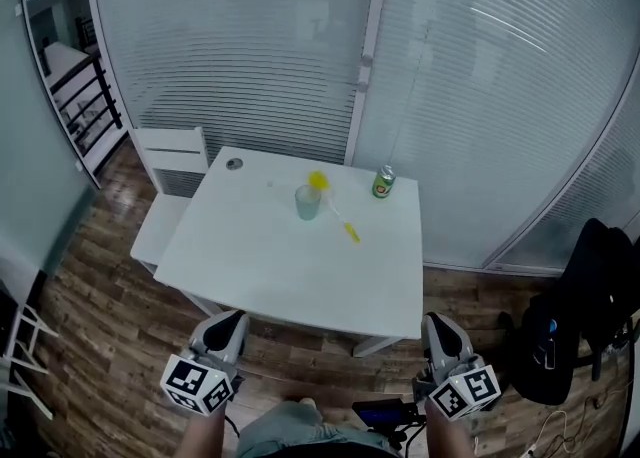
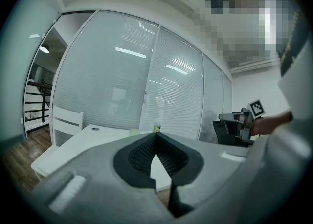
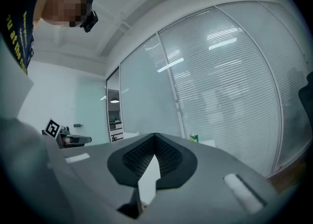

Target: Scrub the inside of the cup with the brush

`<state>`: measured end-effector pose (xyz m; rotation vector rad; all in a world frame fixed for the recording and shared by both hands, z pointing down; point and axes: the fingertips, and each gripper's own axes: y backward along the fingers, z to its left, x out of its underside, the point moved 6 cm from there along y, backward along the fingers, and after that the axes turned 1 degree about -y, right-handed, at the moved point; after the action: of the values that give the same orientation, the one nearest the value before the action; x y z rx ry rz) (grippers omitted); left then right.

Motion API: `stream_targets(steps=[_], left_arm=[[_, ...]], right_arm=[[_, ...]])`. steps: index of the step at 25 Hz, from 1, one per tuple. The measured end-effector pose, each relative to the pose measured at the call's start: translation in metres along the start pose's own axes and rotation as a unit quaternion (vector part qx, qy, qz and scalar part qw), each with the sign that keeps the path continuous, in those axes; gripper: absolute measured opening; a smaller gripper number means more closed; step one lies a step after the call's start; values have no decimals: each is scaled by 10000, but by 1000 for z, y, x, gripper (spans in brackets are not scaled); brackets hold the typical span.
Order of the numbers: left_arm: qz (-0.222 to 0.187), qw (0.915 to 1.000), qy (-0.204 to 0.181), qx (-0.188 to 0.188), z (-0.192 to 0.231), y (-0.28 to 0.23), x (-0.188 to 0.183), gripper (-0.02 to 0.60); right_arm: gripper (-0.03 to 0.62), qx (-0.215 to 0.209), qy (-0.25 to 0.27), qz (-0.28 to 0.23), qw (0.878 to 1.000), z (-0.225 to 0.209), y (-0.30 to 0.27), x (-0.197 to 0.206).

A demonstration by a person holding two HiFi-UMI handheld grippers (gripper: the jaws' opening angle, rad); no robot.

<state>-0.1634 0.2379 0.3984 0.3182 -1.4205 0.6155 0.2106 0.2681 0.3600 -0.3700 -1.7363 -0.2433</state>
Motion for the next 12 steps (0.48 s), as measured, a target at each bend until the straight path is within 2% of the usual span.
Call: stream_targets(steps=[5,12], left_arm=[[-8,10000,-32,-10,20,-4,-3,2],[-20,9998,164,-128,34,-5,0,2]], right_arm=[[5,-147,24,45,9999,9,-29,0],[5,-293,82,199,9993,12,-50,1]])
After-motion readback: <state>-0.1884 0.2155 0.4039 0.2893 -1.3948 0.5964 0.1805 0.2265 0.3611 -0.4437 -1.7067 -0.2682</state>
